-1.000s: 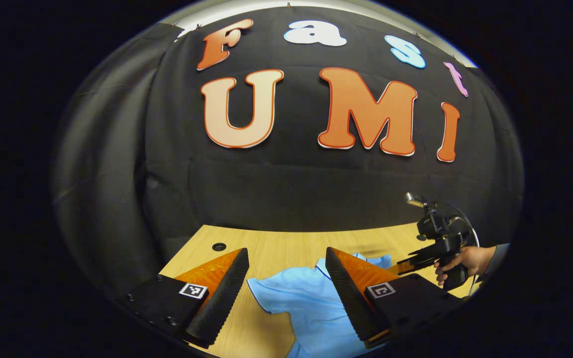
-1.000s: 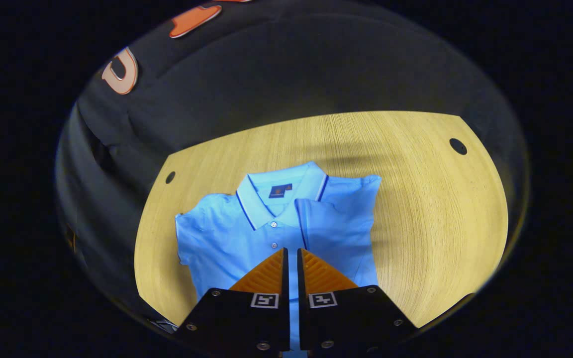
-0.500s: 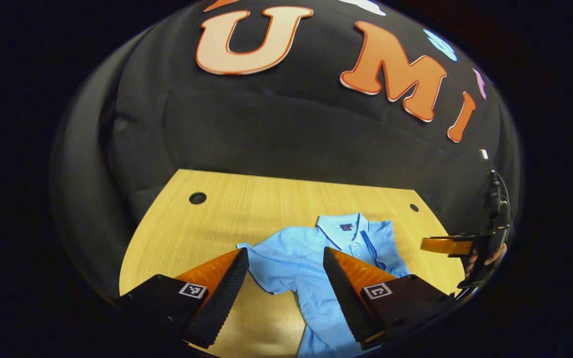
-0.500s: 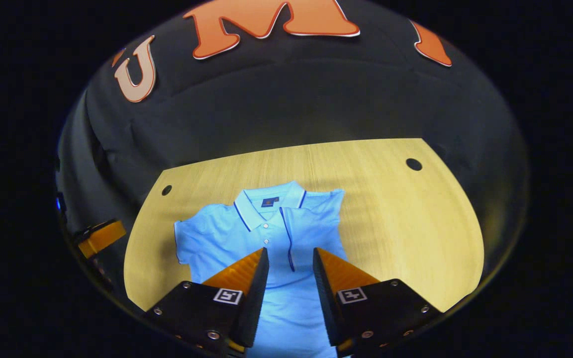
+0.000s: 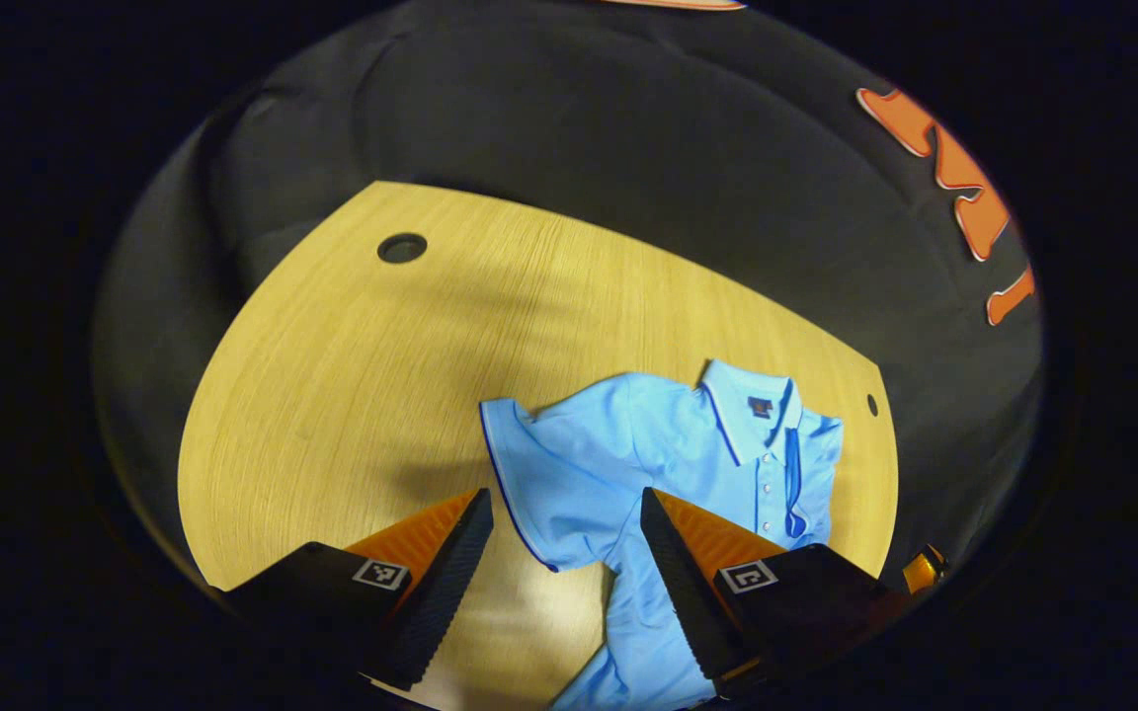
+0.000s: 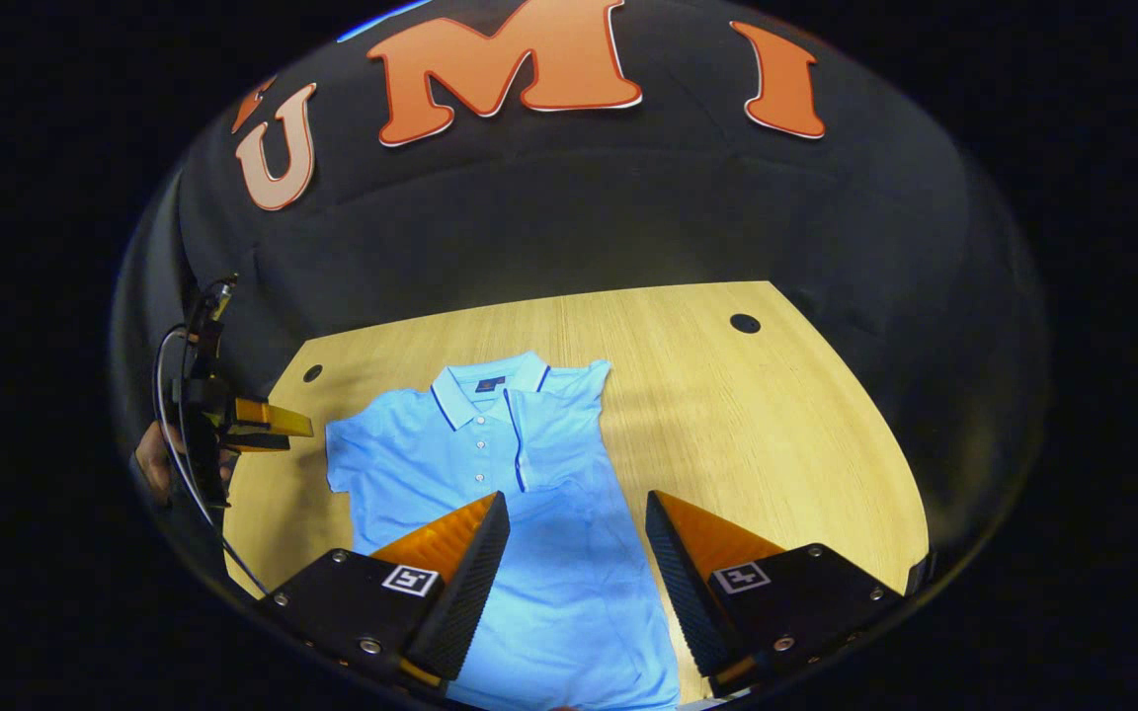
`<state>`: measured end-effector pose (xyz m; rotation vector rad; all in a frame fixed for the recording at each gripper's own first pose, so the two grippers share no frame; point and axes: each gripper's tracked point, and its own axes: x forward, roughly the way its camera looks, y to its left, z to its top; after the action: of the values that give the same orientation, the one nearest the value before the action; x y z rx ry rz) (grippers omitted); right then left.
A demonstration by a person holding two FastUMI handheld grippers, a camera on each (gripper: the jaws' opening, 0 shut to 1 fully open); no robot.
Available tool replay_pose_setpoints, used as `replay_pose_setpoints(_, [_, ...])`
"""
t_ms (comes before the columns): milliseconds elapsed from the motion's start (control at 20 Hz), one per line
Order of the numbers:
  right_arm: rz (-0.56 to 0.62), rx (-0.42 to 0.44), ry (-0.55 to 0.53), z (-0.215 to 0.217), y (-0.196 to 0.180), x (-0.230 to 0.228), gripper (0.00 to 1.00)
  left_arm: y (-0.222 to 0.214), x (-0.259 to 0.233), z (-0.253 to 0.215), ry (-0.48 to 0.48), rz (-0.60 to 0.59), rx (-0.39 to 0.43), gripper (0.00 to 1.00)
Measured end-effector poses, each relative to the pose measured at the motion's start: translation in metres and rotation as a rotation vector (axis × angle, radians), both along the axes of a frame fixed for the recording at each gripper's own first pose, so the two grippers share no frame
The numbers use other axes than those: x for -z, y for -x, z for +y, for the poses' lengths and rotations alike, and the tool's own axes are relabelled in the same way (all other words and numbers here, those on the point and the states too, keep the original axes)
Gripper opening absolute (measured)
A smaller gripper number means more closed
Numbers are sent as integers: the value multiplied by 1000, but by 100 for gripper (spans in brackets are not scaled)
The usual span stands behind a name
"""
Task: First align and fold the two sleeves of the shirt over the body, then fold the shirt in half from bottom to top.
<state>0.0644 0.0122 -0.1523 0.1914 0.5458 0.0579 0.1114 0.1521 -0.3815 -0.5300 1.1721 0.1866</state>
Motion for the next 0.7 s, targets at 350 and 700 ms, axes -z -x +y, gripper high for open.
replay_pose_setpoints(350, [27,66,-3,-29,28,15,92,12,55,-2,-57,226,12,96])
replay_pose_setpoints(700, [37,73,10,-36,42,18,94,10,68,-7,-120,280,52,74])
